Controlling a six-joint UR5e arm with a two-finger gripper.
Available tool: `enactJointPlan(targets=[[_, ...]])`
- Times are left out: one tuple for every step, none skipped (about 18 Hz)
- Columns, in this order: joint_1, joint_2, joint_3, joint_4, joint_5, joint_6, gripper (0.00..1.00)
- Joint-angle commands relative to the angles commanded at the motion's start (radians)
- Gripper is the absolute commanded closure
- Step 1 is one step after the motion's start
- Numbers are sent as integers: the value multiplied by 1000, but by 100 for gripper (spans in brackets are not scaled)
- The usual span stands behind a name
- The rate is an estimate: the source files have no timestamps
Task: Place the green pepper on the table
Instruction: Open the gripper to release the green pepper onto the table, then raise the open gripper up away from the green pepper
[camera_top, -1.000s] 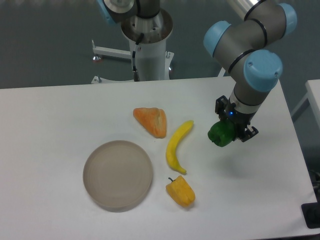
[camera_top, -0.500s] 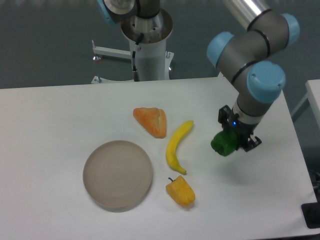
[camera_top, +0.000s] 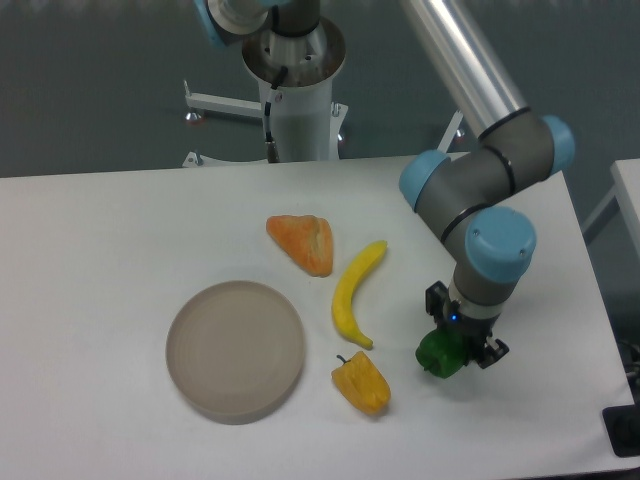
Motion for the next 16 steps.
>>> enactJointPlan(targets=[[0, 2, -2, 0, 0, 3, 91], [0, 2, -2, -2, -2, 15, 85], [0, 2, -2, 2, -2, 18, 73], [2, 2, 0, 2, -2, 28, 59], [11, 3, 0, -3, -12, 55, 29], [12, 9, -2, -11, -35, 69, 0], [14, 17, -6, -12, -38, 60, 0], [12, 23, -15, -12, -43, 54, 0], [12, 26, -17, -12, -41, 49, 0], [12, 37, -18, -14, -40, 37, 0], [12, 52, -23, -27, -38, 17, 0], [12, 76, -15, -73, -32, -26, 0], [14, 90, -3, -124, -32, -40, 0], [15, 106, 6, -176, -31, -41, 0], [15, 121, 8, -207, -28, -41, 0], [15, 136, 3, -216, -25, -35, 0]])
